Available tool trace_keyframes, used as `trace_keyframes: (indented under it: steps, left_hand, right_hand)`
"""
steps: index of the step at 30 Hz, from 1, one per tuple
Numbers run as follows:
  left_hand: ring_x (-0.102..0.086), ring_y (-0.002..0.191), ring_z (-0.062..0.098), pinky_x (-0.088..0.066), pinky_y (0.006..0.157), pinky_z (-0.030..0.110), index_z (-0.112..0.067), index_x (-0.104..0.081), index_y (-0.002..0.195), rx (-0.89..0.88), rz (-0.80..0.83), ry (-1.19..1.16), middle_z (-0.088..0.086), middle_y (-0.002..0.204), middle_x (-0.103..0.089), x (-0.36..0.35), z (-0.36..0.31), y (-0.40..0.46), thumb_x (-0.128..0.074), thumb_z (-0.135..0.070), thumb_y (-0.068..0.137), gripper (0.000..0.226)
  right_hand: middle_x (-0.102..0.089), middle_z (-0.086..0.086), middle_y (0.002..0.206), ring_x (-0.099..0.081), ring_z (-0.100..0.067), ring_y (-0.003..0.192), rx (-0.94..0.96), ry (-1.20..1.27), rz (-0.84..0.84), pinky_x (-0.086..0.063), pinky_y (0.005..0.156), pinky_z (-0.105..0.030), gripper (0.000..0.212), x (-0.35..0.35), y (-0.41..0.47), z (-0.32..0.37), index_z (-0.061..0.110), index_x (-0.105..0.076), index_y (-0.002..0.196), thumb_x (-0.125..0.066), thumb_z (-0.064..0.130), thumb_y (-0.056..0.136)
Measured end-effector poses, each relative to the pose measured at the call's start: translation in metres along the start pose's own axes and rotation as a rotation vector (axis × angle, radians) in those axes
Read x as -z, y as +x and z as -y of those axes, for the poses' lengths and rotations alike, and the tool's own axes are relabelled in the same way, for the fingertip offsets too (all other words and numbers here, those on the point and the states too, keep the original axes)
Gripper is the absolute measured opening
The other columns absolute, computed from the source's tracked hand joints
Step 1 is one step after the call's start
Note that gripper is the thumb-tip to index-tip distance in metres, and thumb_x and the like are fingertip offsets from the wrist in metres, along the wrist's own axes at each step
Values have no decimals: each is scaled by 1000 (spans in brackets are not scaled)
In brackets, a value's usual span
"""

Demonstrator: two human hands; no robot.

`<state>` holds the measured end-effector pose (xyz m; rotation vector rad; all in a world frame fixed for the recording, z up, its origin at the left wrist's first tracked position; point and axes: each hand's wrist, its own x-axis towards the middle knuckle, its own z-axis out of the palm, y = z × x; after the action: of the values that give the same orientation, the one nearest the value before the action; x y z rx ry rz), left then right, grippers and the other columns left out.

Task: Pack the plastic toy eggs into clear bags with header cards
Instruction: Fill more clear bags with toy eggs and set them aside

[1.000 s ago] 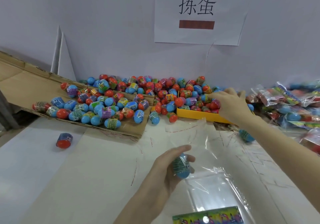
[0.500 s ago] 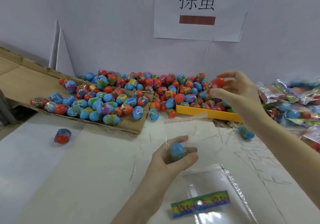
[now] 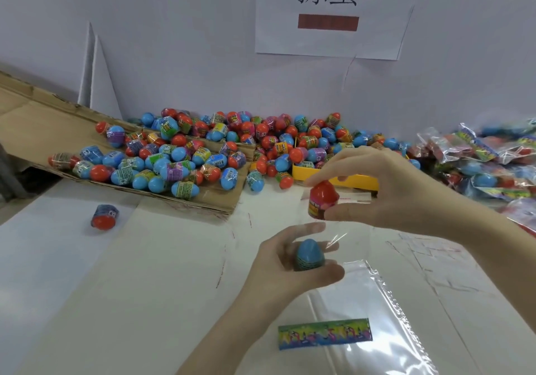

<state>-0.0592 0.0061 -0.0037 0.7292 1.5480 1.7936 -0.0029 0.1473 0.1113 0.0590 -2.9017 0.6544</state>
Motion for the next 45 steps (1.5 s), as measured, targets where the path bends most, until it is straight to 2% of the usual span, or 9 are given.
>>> trace_keyframes:
  steps: [6,13,18,21,25,29,35,41,45]
  left_hand:
    - [-71,81,13,-53,66,16,-25,-62,102,8,27,-3,-7,92,-74,2,-2,0,-76,5,66,49]
    - [-71,84,14,-53,66,16,-21,-61,105,-11,62,-42,-4,94,-74,1,-5,-1,-74,4,69,46]
    - [-69,91,19,-54,74,19,-22,-62,108,-44,50,-58,-2,94,-74,1,-5,0,-79,-21,55,56]
    - [-67,94,30,-56,73,23,-18,-63,110,-43,39,-65,4,95,-74,0,-4,1,-75,-25,54,57]
    - [-69,89,25,-55,70,22,-21,-65,106,-23,16,-58,4,90,-74,0,-3,1,-75,-14,66,42]
    - [-70,84,19,-54,67,19,-23,-65,104,-9,36,-65,-1,92,-74,1,-3,1,-73,-12,70,36]
    - [-71,81,20,-54,66,19,-21,-65,103,-3,44,-104,2,86,-74,1,-3,1,-75,-28,53,52]
    - [-71,81,18,-55,68,21,-26,-66,98,29,53,-94,3,86,-74,1,-4,1,-77,-30,51,48]
    - [-72,79,17,-54,64,19,-23,-64,100,50,68,-117,0,85,-75,0,-6,1,-73,-40,51,52]
  right_hand:
    - [-54,25,96,-56,3,90,23,116,-144,-43,84,-10,37,-2,-2,-2,42,-55,97,-71,19,73]
    - [-56,25,101,-51,7,98,86,4,44,-37,83,-1,47,3,-6,-3,48,-51,100,-72,14,75]
    - [-59,24,106,-48,9,104,51,14,247,-34,93,-4,42,10,-7,-6,46,-55,104,-64,12,81]
    - [-55,32,103,-44,13,105,49,9,289,-30,89,-2,29,6,-10,-8,48,-55,102,-59,32,78]
    - [-51,34,102,-39,13,104,26,-25,292,-29,89,-9,29,1,-12,-12,50,-54,100,-61,57,73]
    - [-57,29,90,-47,5,95,-7,-28,158,-40,84,-18,31,1,-7,-12,48,-56,92,-53,56,62]
    - [-53,32,92,-38,6,98,16,-107,160,-22,90,-30,31,-3,-7,-11,59,-46,84,-27,69,61]
    - [-51,31,95,-31,8,101,37,-124,257,-21,86,-26,38,-7,-8,-12,56,-49,83,-47,73,49]
    - [-52,31,89,-32,6,99,28,-148,226,-20,81,-27,30,-8,-8,-14,58,-50,83,-46,69,55]
